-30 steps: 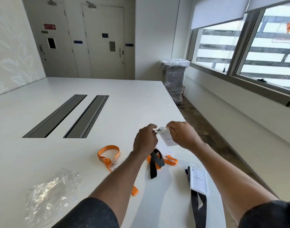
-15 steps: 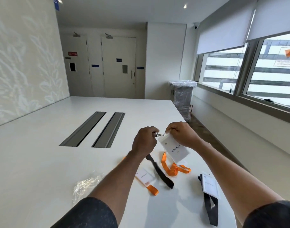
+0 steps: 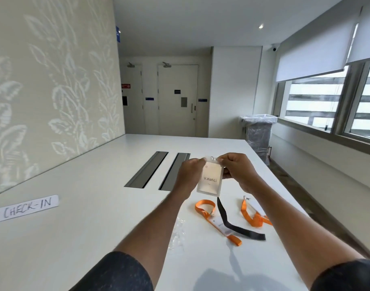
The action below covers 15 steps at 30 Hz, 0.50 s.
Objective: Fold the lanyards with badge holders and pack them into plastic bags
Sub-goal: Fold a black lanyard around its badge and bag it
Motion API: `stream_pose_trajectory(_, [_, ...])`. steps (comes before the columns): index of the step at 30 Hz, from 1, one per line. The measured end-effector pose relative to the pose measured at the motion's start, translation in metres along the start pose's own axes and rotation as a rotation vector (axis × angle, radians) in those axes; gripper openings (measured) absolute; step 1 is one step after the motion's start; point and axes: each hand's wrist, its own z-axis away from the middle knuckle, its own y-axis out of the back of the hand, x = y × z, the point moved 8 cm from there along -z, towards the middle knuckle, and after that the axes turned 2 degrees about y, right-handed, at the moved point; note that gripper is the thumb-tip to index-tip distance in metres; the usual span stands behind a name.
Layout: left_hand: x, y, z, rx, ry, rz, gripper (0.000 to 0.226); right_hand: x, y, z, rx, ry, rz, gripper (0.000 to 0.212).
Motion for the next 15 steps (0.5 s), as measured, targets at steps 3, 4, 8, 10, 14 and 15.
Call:
stream_pose_trajectory(3, [0.003,0.021,0.003,-0.010,0.002,0.069,0.012,-0.013,-0.020,0.003,-0.010,0.027,-0.066,0.016])
stream_pose_trajectory(4, [0.004,0.026,0.003,-0.015,0.006,0.104,0.008,-0.018,-0.025,0.004,-0.003,0.038,-0.097,0.016])
stream_pose_trajectory(8, [0.011,0.046,0.003,-0.027,0.013,0.228,0.016,-0.024,-0.037,0.002,0.019,-0.017,-0.409,0.021])
stream_pose_trajectory(10, [0.017,0.052,0.006,-0.044,0.001,0.272,0.014,-0.018,-0.049,0.002,-0.056,-0.101,-0.595,0.028])
stream_pose_trajectory(14, [0.025,0.054,0.008,-0.127,0.000,0.341,0.015,-0.005,-0.071,0.010,-0.339,-0.191,-0.757,0.037])
stream_pose_trajectory(15, [0.026,0.055,0.008,-0.137,0.004,0.346,0.018,-0.003,-0.075,0.012,-0.399,-0.181,-0.746,0.039])
